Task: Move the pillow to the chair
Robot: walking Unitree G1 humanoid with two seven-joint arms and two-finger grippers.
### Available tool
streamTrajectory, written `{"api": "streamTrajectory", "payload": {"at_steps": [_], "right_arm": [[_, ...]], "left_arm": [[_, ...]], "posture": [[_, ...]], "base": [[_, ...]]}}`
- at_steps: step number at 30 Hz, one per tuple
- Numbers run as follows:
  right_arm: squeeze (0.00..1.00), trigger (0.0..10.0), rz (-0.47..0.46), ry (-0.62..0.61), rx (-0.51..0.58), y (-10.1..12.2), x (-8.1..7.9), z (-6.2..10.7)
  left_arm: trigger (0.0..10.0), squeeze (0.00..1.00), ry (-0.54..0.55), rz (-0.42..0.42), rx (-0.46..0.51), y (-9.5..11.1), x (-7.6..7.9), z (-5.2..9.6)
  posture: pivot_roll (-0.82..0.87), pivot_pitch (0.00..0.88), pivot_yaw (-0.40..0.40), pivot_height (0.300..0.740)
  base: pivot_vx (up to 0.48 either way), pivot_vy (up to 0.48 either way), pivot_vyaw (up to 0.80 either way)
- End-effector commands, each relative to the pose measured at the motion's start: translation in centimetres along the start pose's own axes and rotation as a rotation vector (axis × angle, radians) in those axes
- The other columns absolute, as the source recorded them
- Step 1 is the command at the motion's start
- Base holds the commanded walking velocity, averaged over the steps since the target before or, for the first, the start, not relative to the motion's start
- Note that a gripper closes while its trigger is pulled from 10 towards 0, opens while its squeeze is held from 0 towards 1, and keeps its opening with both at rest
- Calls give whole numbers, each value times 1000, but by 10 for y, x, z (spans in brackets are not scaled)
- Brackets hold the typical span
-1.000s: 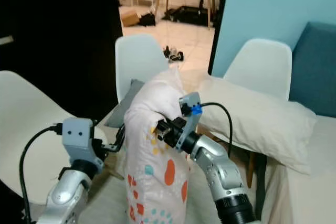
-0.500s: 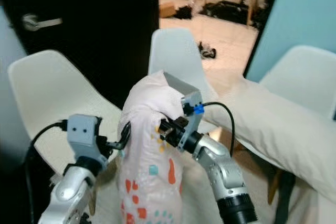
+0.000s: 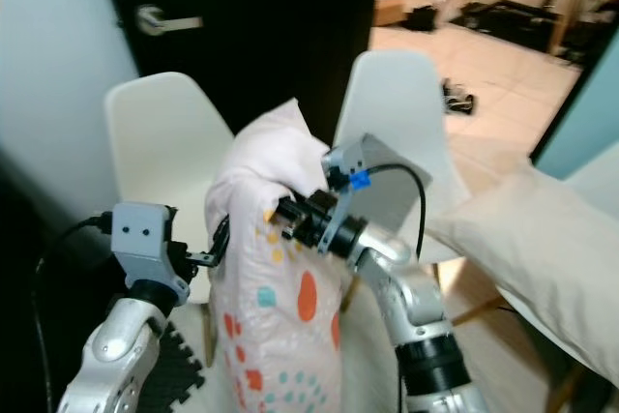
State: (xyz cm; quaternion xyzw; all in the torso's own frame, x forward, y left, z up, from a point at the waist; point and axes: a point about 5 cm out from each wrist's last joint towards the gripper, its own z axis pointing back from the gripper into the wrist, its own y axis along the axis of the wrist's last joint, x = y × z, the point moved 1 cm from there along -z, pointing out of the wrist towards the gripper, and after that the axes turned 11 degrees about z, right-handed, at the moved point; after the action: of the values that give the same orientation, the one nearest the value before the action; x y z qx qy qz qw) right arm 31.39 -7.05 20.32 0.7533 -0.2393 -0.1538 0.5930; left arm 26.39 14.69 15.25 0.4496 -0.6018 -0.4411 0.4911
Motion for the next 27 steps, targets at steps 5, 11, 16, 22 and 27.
{"api": "streamTrajectory", "payload": {"at_steps": [5,11,16,22,27], "right_arm": [[0,0,63,52,142,34,-6,-19],[0,0,67,19,142,31,-1,-23],[0,0,63,-20,146,28,3,-29],[0,0,58,-61,171,33,5,-35],[0,10000,42,-146,158,33,13,-41]], "left_arm": [[10000,0,-5,-36,9,3,-2,-8],[10000,0,-30,-63,44,10,2,-13],[10000,0,-50,-62,64,14,7,-19],[10000,0,-81,-66,70,17,12,-21],[10000,0,-106,-65,90,23,17,-25]], "posture": [[-3,0,-65,723],[0,0,-64,723],[0,0,-62,723],[-1,0,-57,723],[-6,0,-54,723]], "base": [[0,0,794],[0,0,792],[0,0,794],[0,0,529],[255,0,0]]}}
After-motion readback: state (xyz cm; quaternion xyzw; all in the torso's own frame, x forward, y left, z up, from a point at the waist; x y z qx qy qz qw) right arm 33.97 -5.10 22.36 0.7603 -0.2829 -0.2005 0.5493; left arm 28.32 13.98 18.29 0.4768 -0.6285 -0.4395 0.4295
